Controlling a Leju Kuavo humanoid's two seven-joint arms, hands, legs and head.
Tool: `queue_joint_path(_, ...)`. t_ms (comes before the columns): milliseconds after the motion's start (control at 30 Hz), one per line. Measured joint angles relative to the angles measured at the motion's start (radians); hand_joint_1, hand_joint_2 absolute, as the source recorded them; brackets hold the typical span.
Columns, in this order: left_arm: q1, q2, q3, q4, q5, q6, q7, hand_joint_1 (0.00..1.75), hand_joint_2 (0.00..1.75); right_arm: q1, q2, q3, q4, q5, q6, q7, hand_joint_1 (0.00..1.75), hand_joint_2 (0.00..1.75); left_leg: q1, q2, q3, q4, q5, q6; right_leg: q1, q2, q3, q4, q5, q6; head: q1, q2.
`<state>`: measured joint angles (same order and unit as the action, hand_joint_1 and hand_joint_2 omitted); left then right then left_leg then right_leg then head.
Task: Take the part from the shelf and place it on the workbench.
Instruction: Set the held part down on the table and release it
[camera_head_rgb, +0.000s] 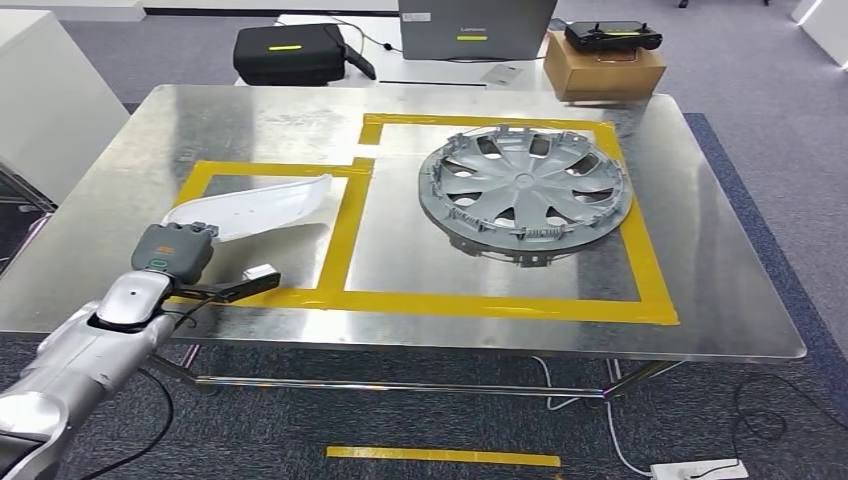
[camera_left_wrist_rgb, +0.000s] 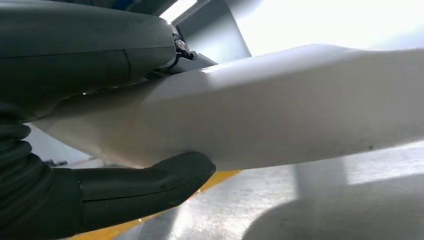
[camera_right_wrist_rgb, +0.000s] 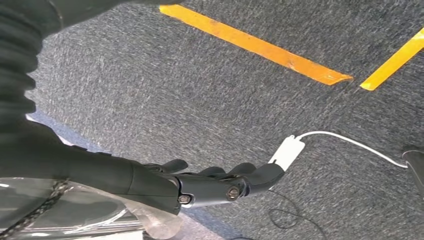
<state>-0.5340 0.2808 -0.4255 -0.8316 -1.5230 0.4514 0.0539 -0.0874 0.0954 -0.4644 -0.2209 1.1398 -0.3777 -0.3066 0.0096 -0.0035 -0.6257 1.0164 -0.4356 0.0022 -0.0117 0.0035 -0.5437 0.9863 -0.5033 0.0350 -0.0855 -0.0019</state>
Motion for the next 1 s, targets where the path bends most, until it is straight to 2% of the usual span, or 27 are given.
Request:
queue_joint_path(100, 0.0, -0.003, 0.008, 0.0, 0.023, -0.011, -0.008, 0.0, 0.0, 0.001, 0.0, 0.0, 0.0, -0.002, 0.006, -0.006, 0.0, 0.0, 0.0, 0.0, 0.0, 0.0, 0.0, 0.0, 0.0, 0.0, 0.0, 0.0, 0.0, 0.0, 0.0, 0.0)
queue_joint_path(267, 0.006, -0.003, 0.015, -0.005, -0.003, 0.036, 0.003, 0.0, 0.0, 0.002, 0.001, -0.001, 0.0, -0.002, 0.011, -0.011, 0.0, 0.0, 0.0, 0.0, 0.0, 0.0, 0.0, 0.0, 0.0, 0.0, 0.0, 0.0, 0.0, 0.0, 0.0, 0.0)
queue_joint_path(567, 0.012, -0.002, 0.031, -0.011, -0.009, 0.041, 0.005, 0.0, 0.0, 0.003, 0.002, -0.001, 0.0, -0.004, 0.011, -0.011, 0.0, 0.0, 0.0, 0.0, 0.0, 0.0, 0.0, 0.0, 0.0, 0.0, 0.0, 0.0, 0.0, 0.0, 0.0, 0.0)
queue_joint_path(800, 0.027, -0.001, 0.035, -0.02, -0.037, 0.095, 0.024, 0.0, 0.0, 0.002, 0.003, -0.001, 0.0, -0.008, 0.011, -0.01, 0.0, 0.0, 0.0, 0.0, 0.0, 0.0, 0.0, 0.0, 0.0, 0.0, 0.0, 0.0, 0.0, 0.0, 0.0, 0.0)
queue_joint_path(1000, 0.049, 0.003, 0.047, -0.046, -0.027, 0.08, -0.001, 0.0, 0.0, 0.004, 0.003, -0.001, 0.0, -0.014, 0.011, -0.008, 0.0, 0.0, 0.0, 0.0, 0.0, 0.0, 0.0, 0.0, 0.0, 0.0, 0.0, 0.0, 0.0, 0.0, 0.0, 0.0)
